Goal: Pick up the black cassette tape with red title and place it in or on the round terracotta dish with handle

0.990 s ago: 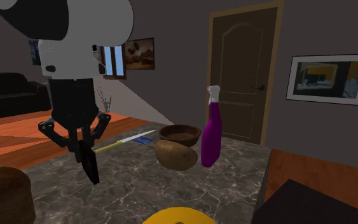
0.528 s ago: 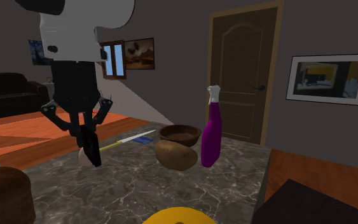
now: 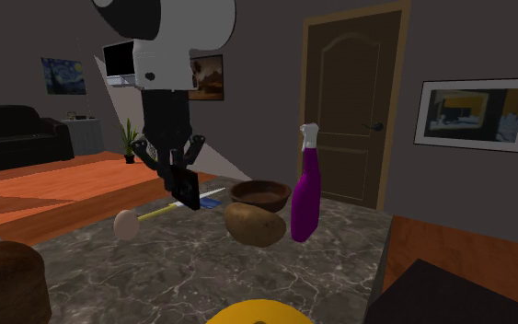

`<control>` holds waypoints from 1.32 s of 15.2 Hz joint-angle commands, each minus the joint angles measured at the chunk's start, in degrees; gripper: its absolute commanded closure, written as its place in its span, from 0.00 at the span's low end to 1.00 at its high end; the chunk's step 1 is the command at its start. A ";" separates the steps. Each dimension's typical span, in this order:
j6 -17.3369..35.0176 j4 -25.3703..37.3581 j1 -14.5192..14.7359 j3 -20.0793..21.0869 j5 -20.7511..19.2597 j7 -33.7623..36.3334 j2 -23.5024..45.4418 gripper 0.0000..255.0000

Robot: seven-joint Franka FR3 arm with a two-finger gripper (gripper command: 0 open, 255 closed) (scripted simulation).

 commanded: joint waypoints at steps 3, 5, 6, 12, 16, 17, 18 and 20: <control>-0.96 2.61 -2.92 -2.07 -0.10 -5.10 1.67 1.00; -1.42 4.10 -4.39 -3.09 -0.14 -7.61 2.70 1.00; -1.69 4.94 -5.13 -3.58 -0.17 -8.83 3.29 1.00; -3.79 11.45 -9.35 -6.29 -0.28 -15.89 7.70 1.00; -5.76 17.23 -12.06 -7.81 -0.30 -20.26 11.50 1.00; -6.34 18.87 -12.71 -8.15 -0.29 -21.31 12.56 1.00; -6.95 20.60 -13.36 -8.49 -0.28 -22.35 13.67 1.00; -8.30 24.32 -14.64 -9.11 -0.25 -24.37 16.04 1.00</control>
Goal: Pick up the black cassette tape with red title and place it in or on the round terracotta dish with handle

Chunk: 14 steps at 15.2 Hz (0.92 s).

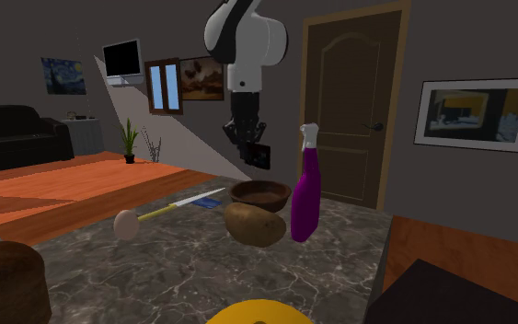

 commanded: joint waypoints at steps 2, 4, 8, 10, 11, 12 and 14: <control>-0.15 2.30 -0.88 -0.45 -0.05 -1.44 2.17 1.00; 1.07 1.79 -0.86 -0.50 -0.14 -1.39 2.89 1.00; 3.45 0.98 -0.79 -0.61 -0.33 -1.28 4.47 1.00; 4.62 0.65 -0.75 -0.66 -0.43 -1.22 5.31 1.00; 5.20 0.51 -0.73 -0.70 -0.48 -1.20 5.74 1.00; 5.77 0.35 -0.71 -0.73 -0.53 -1.17 6.17 1.00; 6.90 0.13 -0.67 -0.79 -0.63 -1.11 7.07 1.00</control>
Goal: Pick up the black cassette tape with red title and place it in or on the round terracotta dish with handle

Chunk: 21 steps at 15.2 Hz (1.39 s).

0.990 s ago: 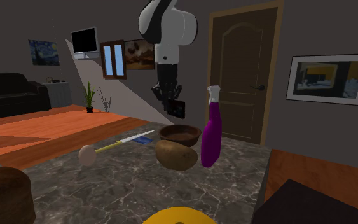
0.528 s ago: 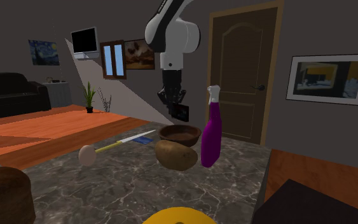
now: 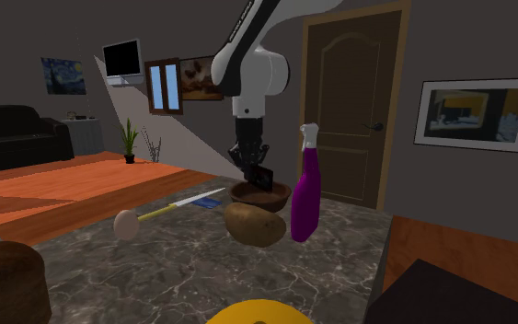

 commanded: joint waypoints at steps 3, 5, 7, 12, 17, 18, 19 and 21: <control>0.61 -0.19 0.03 -0.03 -0.05 0.04 0.38 1.00; 0.61 -0.19 0.03 -0.03 -0.05 0.04 0.38 1.00; 0.61 -0.19 0.03 -0.03 -0.05 0.04 0.38 1.00; 0.61 -0.19 0.03 -0.03 -0.05 0.04 0.38 0.00; -4.99 1.59 -0.16 0.25 0.40 -0.24 -3.45 0.00; -4.99 1.59 -0.16 0.25 0.40 -0.25 -3.45 0.00; -4.99 1.58 -0.16 0.25 0.40 -0.25 -3.45 0.00; -4.99 1.59 -0.16 0.25 0.40 -0.25 -3.45 0.00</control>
